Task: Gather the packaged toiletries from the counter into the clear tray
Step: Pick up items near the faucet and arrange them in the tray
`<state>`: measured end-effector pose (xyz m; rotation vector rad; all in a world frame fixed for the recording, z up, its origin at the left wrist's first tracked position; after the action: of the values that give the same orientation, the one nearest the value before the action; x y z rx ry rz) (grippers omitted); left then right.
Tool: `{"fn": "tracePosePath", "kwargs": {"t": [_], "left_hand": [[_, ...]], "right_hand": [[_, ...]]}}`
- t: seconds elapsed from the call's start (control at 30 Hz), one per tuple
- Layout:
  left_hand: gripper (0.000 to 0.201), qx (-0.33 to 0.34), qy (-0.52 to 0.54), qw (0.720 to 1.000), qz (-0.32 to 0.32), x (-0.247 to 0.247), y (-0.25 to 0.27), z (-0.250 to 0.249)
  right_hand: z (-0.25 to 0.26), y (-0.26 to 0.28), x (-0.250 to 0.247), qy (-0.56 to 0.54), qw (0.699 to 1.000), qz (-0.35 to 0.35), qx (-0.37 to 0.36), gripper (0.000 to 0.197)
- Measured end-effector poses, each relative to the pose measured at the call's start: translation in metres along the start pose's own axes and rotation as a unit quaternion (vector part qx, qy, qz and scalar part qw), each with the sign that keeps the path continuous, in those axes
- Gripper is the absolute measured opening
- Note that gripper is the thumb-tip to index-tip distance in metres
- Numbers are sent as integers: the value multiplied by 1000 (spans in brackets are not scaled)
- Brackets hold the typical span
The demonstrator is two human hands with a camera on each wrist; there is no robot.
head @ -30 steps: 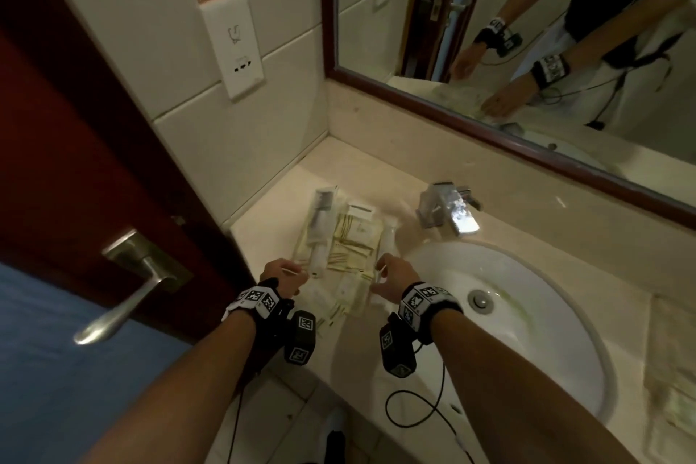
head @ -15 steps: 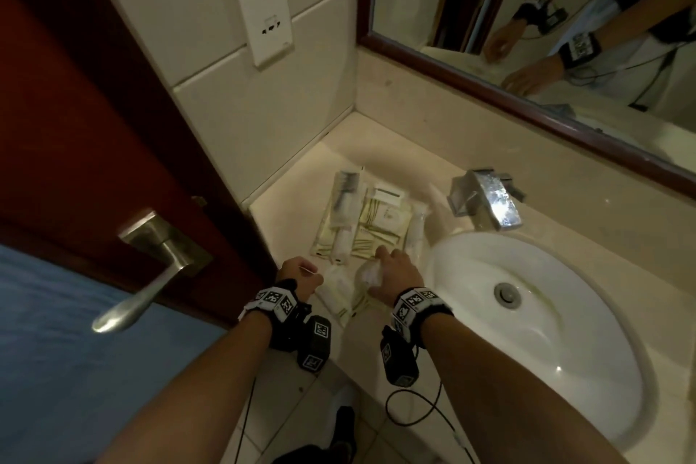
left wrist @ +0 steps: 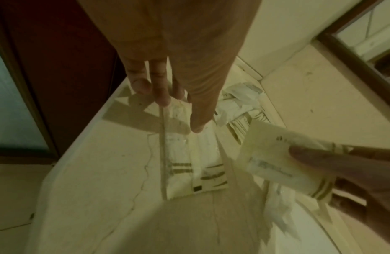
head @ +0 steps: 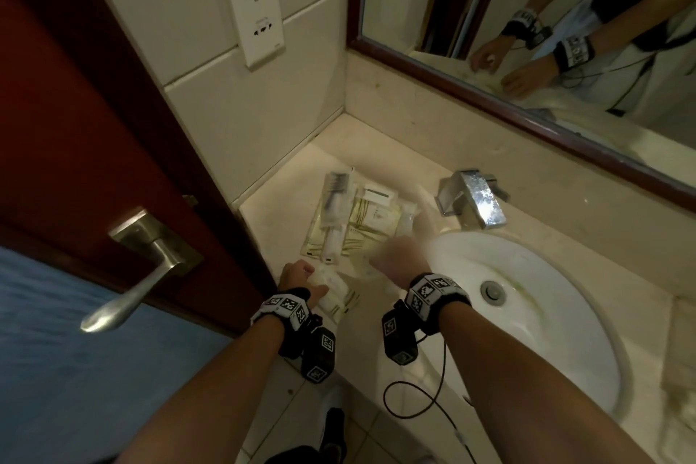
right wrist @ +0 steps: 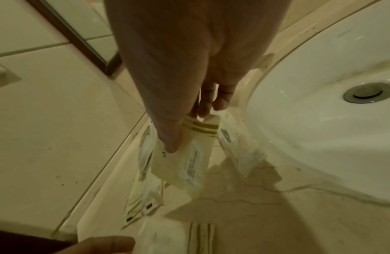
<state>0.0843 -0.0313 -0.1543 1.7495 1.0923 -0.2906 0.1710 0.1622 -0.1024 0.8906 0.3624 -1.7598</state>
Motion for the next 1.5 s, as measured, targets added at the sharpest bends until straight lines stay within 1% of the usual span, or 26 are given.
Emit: {"fn": "tracePosePath", "kwargs": {"t": [0.1,0.17,0.23,0.3,0.37,0.4,0.47,0.57,0.63,0.7,0.77,0.83,0.9,1.0,1.07,1.1,1.17,1.23,1.3,1.43,1.5], "left_hand": [[38,12,-45,999,-12,3,4,-3],[41,16,-73,997,-12,5,5,-4],[42,19,-86,996,-7,5,4,-6],[33,10,-89,996,0,4,4,-8],[18,-11,-96,995,4,3,6,-10],[17,-15,-95,995,4,3,8,-11],[30,-18,-82,997,0,3,9,-11],[22,-10,-68,997,30,-2,10,-11],[27,11,-66,996,60,-7,7,-15],[27,28,-63,995,76,-11,6,-20],[25,42,-44,995,77,-14,5,-24],[22,49,3,996,80,-15,6,-30],[26,53,39,995,81,-16,8,-36],[31,67,55,993,82,-14,11,-44],[21,72,52,993,82,-14,13,-48],[22,74,47,993,81,-13,14,-49],[32,79,51,993,77,-13,15,-51],[37,78,63,992,75,-13,17,-53],[37,79,67,992,74,-13,18,-54],[32,87,67,991,72,-12,19,-56],[30,91,67,991,69,-12,19,-57]], "right_hand": [[-12,3,-1,-26,1000,-12,7,33],[-15,6,-2,-44,999,-8,18,28],[-15,10,-5,-53,998,-6,25,32],[-13,13,-7,-60,998,-7,23,35],[-14,16,-8,-67,998,-3,21,35],[-14,16,-9,-72,997,-1,22,34],[-15,16,-9,-89,996,-6,28,29],[-16,15,-11,-105,994,-15,26,26],[-15,17,-14,-127,991,-18,29,30],[-17,19,-17,-149,988,-25,27,33],[-18,21,-21,-138,990,-25,17,24],[-19,23,-28,-121,992,-28,10,16],[-21,27,-36,-106,993,-43,12,15],[-23,33,-44,-88,994,-60,15,14],[-25,35,-48,-70,995,-72,7,11],[-26,36,-48,-63,995,-79,3,11],[-28,38,-49,-53,995,-89,-3,14],[-28,41,-50,-60,993,-99,-8,17],[-29,43,-51,-79,991,-106,-15,22],[-32,46,-51,-98,989,-109,-10,23],[-32,47,-51,-114,987,-110,-11,29]]}}
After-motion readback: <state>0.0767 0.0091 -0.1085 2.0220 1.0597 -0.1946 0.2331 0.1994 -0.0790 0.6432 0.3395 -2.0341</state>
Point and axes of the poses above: each hand's wrist, its own y-axis away from the middle knuckle, its own x-axis out of the palm, z = x × y, the point moved 1 cm from there along -y, towards the middle knuckle, and after that the axes turned 13 degrees about -x, right-handed, at the moved point
